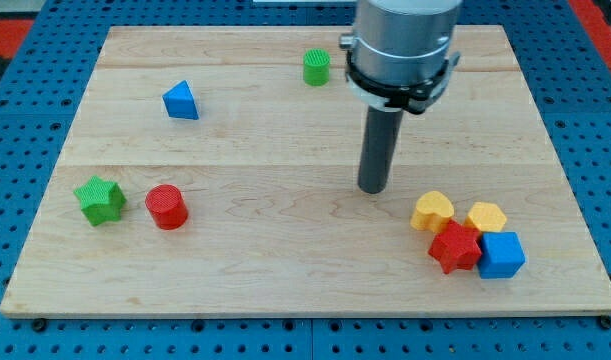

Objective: Move the green circle into the yellow hexagon

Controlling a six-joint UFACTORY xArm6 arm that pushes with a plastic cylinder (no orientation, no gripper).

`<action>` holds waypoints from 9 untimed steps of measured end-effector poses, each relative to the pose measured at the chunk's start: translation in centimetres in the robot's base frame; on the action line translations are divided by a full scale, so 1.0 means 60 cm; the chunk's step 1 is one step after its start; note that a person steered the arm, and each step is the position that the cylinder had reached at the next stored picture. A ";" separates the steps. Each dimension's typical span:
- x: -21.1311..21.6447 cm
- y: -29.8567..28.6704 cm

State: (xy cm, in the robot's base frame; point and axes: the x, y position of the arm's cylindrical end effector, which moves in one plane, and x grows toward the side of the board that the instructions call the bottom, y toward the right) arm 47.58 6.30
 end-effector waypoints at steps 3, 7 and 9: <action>-0.135 -0.026; -0.200 -0.173; -0.332 -0.235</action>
State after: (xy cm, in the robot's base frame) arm 27.65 -7.82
